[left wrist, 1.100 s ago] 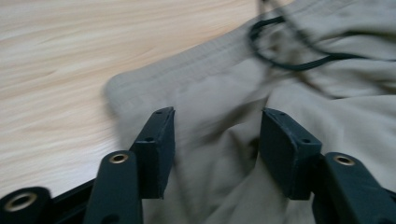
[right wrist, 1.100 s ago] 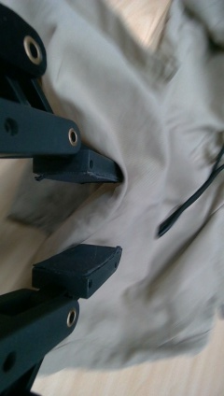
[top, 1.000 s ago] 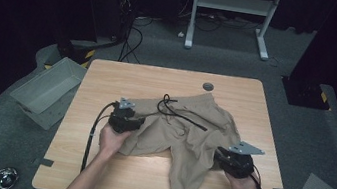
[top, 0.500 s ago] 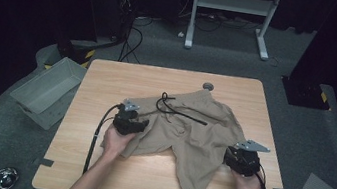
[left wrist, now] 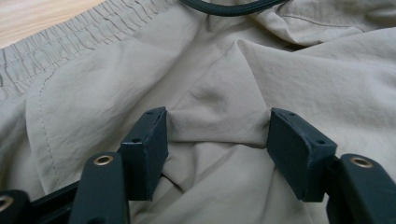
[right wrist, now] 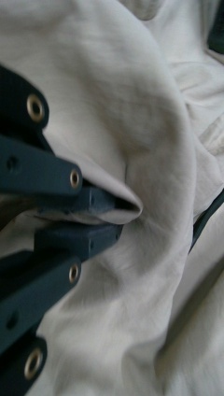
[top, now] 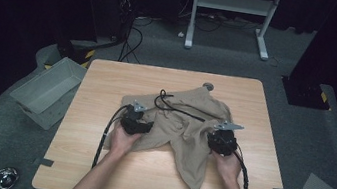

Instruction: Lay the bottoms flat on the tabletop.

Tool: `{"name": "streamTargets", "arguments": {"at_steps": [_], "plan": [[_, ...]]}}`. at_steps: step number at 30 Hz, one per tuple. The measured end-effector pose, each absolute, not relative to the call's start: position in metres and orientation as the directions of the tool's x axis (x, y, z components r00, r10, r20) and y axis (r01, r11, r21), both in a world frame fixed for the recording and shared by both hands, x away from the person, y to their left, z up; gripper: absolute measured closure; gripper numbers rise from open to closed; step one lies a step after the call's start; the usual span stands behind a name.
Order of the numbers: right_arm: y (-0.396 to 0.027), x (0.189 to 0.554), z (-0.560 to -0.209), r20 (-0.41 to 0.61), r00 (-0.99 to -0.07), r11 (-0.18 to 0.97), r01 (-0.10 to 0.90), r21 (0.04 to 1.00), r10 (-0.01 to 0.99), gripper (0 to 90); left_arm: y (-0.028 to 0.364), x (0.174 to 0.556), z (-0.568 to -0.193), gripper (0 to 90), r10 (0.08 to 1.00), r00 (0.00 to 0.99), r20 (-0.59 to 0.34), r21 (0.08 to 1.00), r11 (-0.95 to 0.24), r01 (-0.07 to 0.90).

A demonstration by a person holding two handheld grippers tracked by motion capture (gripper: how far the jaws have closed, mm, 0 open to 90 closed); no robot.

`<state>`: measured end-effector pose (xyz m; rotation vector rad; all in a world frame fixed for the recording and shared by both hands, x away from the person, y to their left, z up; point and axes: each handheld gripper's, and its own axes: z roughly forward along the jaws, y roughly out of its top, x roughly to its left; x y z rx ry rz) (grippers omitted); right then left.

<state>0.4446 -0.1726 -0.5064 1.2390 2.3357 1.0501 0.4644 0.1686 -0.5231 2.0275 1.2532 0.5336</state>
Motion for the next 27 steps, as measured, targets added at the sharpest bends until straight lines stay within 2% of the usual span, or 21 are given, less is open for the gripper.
{"name": "streamTargets", "arguments": {"at_steps": [1,4,10,17,20,23,27], "plan": [[-0.169,0.445,-0.507,0.09,-0.58,0.342,0.59,0.731,0.809,68.0,0.171,0.464,-0.524,37.9,0.898,0.441,-0.01,0.74,-0.29,0.607],[-0.175,0.428,-0.504,0.073,-0.584,0.347,0.573,0.742,0.808,63.9,0.176,0.46,-0.526,37.9,0.904,0.428,-0.004,0.749,-0.281,0.6],[-0.208,0.4,-0.506,0.073,-0.544,0.319,0.59,0.741,0.836,63.9,0.175,0.457,-0.527,37.7,0.908,0.419,0.024,0.76,-0.288,0.582],[-0.207,0.408,-0.52,0.069,-0.509,0.312,0.623,0.717,0.858,57.5,0.172,0.454,-0.527,37.3,0.906,0.417,0.067,0.763,-0.316,0.564],[-0.198,0.407,-0.52,-0.016,-0.492,0.355,0.605,0.713,0.87,55.4,0.171,0.453,-0.527,36.8,0.908,0.412,0.075,0.765,-0.317,0.561],[-0.203,0.402,-0.518,-0.035,-0.471,0.361,0.623,0.694,0.881,51.6,0.172,0.453,-0.526,36.3,0.91,0.409,0.074,0.761,-0.316,0.567],[-0.222,0.389,-0.518,-0.05,-0.44,0.346,0.626,0.699,0.897,51.6,0.172,0.454,-0.527,35.9,0.912,0.403,0.072,0.761,-0.312,0.569]]}}
